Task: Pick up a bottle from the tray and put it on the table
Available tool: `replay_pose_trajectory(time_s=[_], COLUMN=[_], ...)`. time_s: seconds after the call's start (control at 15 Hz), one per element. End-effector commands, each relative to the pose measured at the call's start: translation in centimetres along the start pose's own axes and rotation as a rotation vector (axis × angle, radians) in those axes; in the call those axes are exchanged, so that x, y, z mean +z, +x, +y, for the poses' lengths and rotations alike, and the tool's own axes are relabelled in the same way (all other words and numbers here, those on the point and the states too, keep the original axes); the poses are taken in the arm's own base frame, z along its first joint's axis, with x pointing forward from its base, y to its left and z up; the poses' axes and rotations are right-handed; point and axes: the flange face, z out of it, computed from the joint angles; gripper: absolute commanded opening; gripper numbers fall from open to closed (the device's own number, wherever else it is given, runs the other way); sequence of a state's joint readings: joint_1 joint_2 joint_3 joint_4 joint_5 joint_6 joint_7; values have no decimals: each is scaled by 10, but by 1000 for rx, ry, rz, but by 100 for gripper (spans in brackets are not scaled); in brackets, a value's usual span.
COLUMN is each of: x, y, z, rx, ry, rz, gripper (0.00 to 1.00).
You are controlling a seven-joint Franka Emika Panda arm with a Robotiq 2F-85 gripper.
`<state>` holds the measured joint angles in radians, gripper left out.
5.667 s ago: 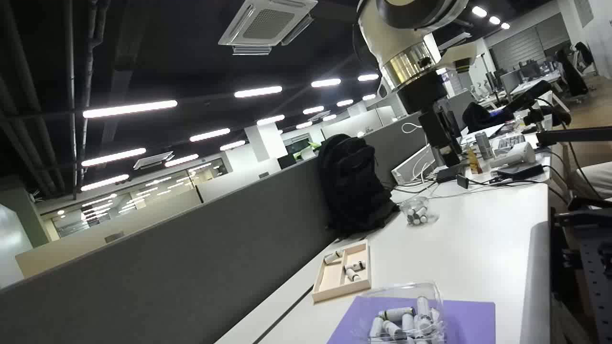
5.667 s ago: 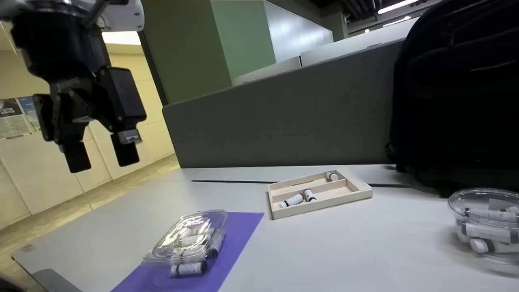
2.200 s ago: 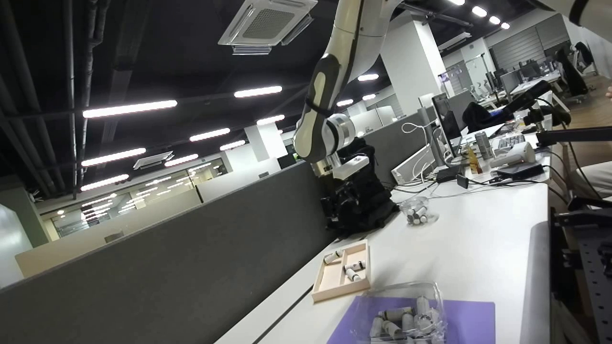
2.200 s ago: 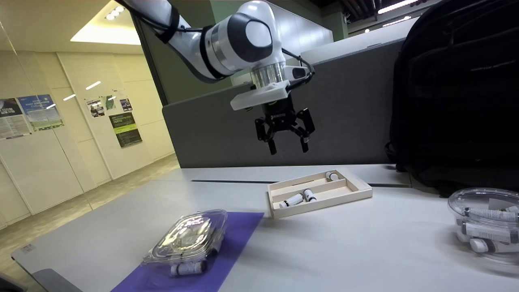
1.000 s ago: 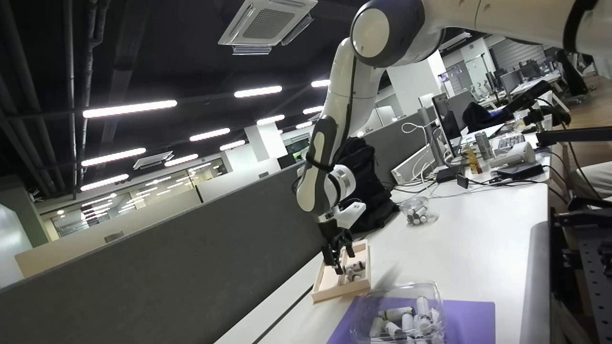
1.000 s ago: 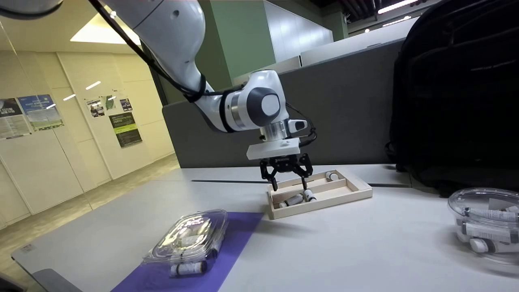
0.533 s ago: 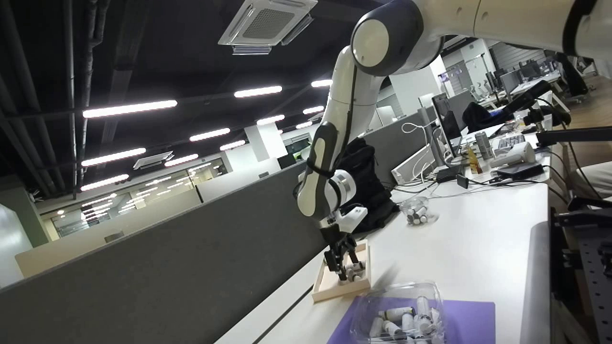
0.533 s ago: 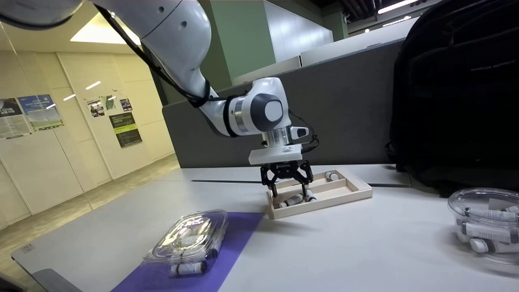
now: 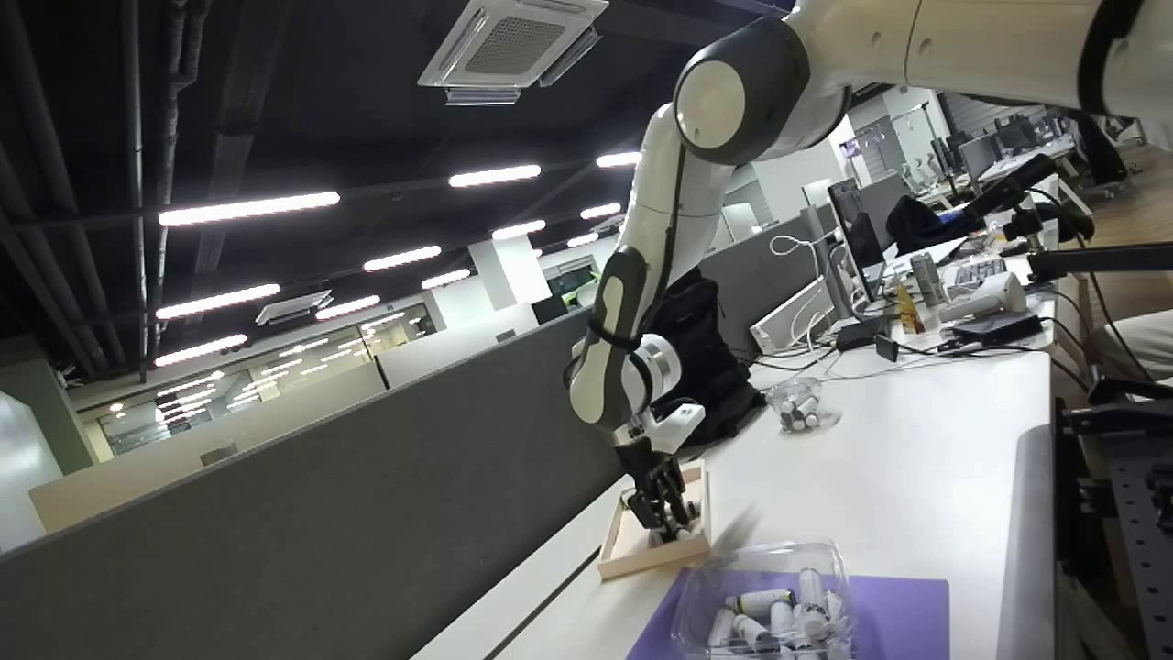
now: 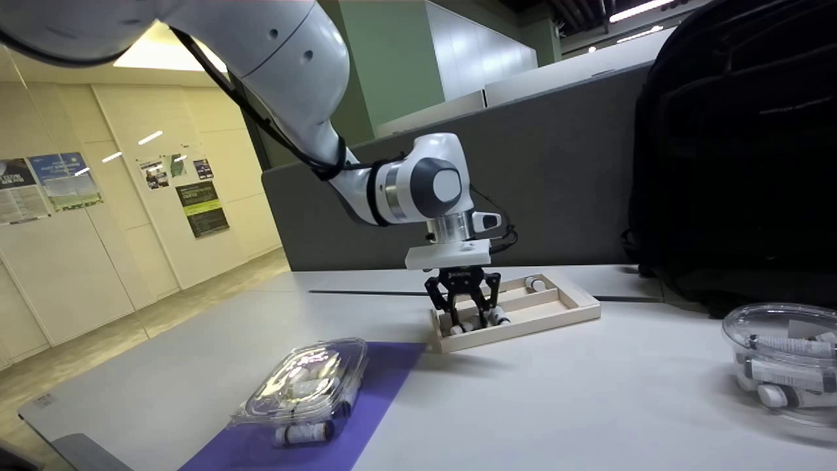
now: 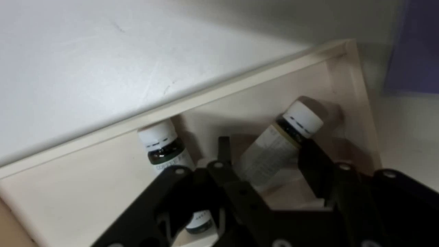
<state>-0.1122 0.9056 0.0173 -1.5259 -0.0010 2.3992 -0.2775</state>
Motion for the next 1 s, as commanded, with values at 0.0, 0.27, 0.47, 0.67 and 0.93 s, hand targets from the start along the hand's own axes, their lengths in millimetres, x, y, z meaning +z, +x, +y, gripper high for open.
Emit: replay_pose_trajectory(time_s=[0.0, 0.27, 0.47, 0.67, 0.93], x=[-1, -11, -22, -36, -52], y=[8, 0, -9, -21, -40], z=[4, -2, -9, -22, -46], rx=[-4, -17, -34, -84, -200], ry=[11, 11, 1, -23, -23], rz=[-9, 5, 30, 72, 72], gripper=[25, 5, 7, 7, 7])
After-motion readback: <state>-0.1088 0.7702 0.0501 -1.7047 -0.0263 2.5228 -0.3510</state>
